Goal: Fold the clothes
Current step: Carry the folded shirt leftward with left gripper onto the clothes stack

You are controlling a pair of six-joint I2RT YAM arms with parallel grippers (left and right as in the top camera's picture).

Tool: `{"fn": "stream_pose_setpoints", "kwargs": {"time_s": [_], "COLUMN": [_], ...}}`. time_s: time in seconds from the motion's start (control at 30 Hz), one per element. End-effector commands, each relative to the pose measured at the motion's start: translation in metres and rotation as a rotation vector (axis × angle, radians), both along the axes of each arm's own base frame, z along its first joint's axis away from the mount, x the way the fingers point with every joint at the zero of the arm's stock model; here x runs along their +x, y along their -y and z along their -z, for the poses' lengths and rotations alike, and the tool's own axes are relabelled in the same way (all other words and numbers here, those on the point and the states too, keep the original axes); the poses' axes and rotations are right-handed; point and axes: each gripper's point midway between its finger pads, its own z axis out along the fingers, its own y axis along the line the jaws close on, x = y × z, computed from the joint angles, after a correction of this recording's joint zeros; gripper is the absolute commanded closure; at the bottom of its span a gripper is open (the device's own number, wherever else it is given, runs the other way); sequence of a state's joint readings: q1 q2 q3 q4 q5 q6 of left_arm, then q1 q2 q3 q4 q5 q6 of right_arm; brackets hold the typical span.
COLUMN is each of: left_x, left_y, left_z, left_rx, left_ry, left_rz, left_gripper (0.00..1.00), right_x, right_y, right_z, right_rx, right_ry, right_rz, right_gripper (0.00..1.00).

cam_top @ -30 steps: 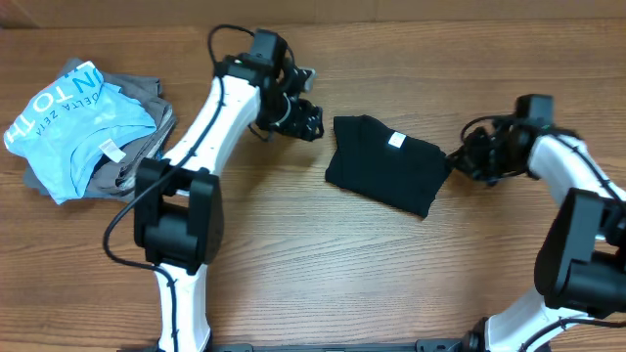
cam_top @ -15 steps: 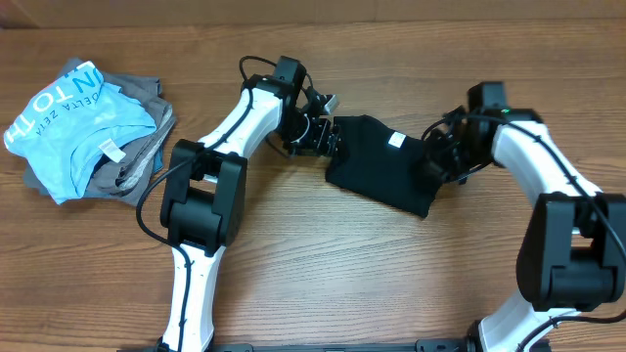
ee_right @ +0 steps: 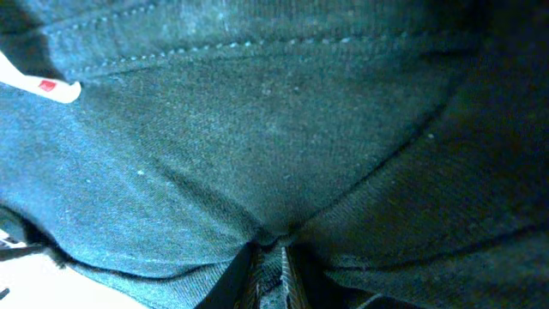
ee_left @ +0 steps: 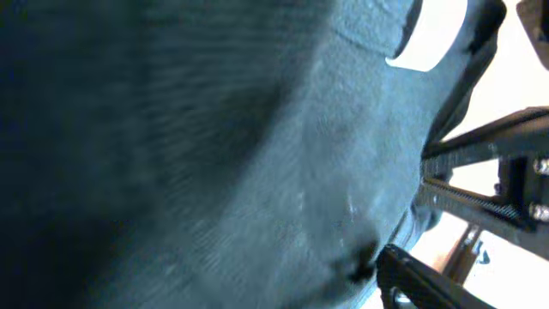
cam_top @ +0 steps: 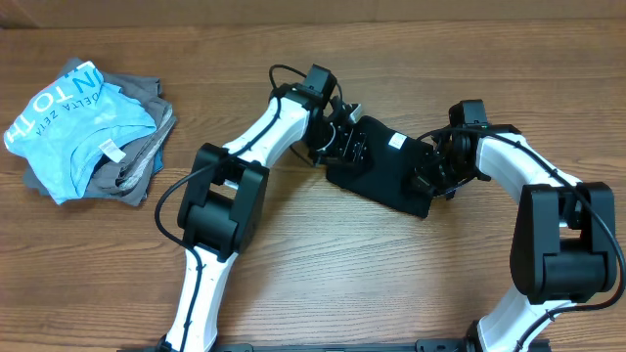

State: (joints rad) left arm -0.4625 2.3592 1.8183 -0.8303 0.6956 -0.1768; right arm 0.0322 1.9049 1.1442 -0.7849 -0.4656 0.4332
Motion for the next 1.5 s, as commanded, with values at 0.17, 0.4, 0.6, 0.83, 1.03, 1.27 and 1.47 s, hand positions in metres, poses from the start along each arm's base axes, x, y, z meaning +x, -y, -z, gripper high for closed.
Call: {"fn": "stream_pose_setpoints", "kwargs": {"time_s": [0.17, 0.4, 0.6, 0.83, 1.03, 1.27, 1.47], "left_x": [-0.010, -0.001, 0.028, 0.050, 0.048, 0.036, 0.039], "left_y": [0.015, -0.007, -0.071, -0.170, -0.293, -0.430, -0.510], "left_z": [0.033, 0.022, -0.046, -0.153, -0.225, -0.247, -0.228], "left_rx": [0.064, 0.075, 0.076, 0.040, 0.083, 0.159, 0.194], "left_ry": [-0.043, -0.055, 0.020, 0.176, 0.307, 0.392, 0.435], "left_rz": [-0.033, -0.055, -0.116, -0.331, -0.642, -0.954, -1.073], "left_gripper": [0.72, 0.96, 0.96, 0.96, 0.96, 0.96, 0.96], "right_x": [-0.016, -0.025, -0.020, -0.010, -0.010, -0.008, -0.009], "right_y": [0.006, 0.014, 0.035, 0.041, 0.040, 0.041, 0.040], "right_z": [0.021, 0.001, -0.062, -0.113, -0.117, -0.117, -0.117], "right_rx": [-0.041, -0.037, -0.039, -0.056, -0.056, -0.057, -0.056], "right_ry": [-0.081, -0.106, -0.019, 0.132, 0.144, 0.154, 0.147], "right_rz": [0.007, -0.040, -0.076, -0.066, -0.067, -0.066, -0.067], "right_gripper": [0.89, 0.92, 0.92, 0.91, 0.91, 0.91, 0.91]}}
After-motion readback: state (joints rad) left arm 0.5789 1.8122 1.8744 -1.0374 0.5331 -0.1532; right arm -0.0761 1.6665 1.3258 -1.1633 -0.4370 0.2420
